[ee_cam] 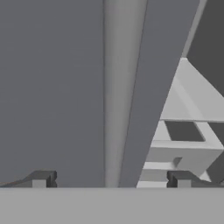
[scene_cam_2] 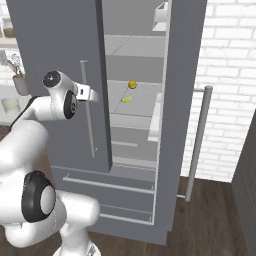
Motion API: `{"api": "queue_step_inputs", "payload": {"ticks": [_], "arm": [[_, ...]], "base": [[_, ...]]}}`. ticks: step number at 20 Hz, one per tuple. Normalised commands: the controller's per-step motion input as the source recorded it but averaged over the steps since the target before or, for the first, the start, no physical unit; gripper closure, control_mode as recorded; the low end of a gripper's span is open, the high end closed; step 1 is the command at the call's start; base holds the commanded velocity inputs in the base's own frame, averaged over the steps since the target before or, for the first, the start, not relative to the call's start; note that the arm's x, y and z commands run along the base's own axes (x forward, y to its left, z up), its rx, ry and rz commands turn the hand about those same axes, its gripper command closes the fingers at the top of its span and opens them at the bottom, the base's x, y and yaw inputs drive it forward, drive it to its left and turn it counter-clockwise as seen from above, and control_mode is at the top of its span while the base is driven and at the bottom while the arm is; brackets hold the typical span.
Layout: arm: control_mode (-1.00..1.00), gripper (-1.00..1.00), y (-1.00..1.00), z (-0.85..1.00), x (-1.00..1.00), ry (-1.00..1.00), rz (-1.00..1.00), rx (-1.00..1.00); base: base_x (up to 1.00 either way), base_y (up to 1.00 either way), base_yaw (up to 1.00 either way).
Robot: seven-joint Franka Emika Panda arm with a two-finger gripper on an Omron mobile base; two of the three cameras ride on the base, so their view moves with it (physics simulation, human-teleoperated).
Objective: Grab a lemon wedge from the fridge and one ice cube from the ice bowl, and put them in the glass of lemonade.
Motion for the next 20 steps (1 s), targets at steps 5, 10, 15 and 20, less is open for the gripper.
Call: {"api": "queue_step_inputs", "payload": {"ticks": [5, 10, 15, 20], "arm": [[-1.0, -1.0, -0.03, -0.22, 0.48, 0.0, 0.0, 0.0], [-1.0, -1.0, -0.03, -0.13, 0.48, 0.0, 0.0, 0.0], [-1.0, -1.0, 0.0, -0.13, 0.46, 0.0, 0.0, 0.0], [-1.0, 1.0, 0.0, -0.04, 0.3, 0.04, 0.0, 0.0]], "base": [[0.0, 0.0, 0.0], [0.0, 0.0, 0.0], [0.0, 0.0, 0.0], [0.0, 0.0, 0.0]]}}
